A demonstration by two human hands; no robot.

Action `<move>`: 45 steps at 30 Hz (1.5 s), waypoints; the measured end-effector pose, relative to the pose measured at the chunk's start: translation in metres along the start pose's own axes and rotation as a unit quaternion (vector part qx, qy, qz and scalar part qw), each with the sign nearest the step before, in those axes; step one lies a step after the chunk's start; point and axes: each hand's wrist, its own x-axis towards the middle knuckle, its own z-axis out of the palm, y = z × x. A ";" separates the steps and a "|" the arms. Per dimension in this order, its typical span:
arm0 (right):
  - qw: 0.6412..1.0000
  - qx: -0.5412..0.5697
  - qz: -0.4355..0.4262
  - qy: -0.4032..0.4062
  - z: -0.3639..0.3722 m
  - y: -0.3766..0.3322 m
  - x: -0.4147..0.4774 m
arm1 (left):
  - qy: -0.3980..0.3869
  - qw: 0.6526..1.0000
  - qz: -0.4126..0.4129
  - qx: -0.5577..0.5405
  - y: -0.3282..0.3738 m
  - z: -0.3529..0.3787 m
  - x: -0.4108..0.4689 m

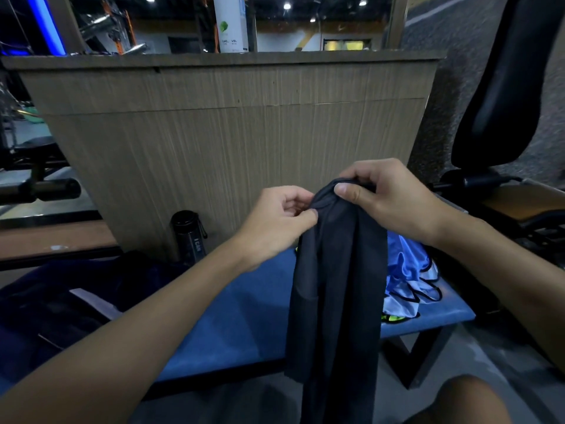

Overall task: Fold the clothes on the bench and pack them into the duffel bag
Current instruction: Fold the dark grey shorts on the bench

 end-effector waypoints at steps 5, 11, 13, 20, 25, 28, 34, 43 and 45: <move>0.999 -0.018 -0.008 0.035 -0.002 -0.003 0.005 | 0.032 0.998 -0.002 -0.052 -0.004 0.015 -0.004; 0.990 -0.133 -0.022 0.032 -0.011 -0.002 0.002 | 0.118 0.988 0.063 0.079 -0.016 0.021 0.003; 0.988 -0.150 -0.019 0.023 -0.015 0.001 0.001 | 0.107 0.990 0.057 0.078 -0.017 0.023 0.004; 0.991 -0.128 0.003 0.043 -0.025 0.004 -0.007 | 0.003 0.996 0.008 0.083 -0.014 0.006 0.003; 0.992 -0.120 0.013 0.044 -0.020 0.009 -0.004 | 0.008 0.996 0.017 0.088 -0.027 -0.009 0.005; 0.993 -0.106 0.030 0.032 -0.018 0.014 -0.001 | 0.015 0.997 0.031 0.073 -0.030 -0.015 0.006; 0.995 -0.100 0.023 -0.015 -0.010 0.019 0.003 | 0.015 0.998 0.049 0.042 -0.038 -0.024 0.007; 0.997 -0.081 -0.018 -0.001 -0.002 0.018 0.008 | 0.071 0.993 0.090 0.026 -0.025 -0.020 0.010; 0.996 -0.084 -0.027 0.002 -0.002 0.016 0.007 | 0.076 0.992 0.096 0.030 -0.021 -0.019 0.011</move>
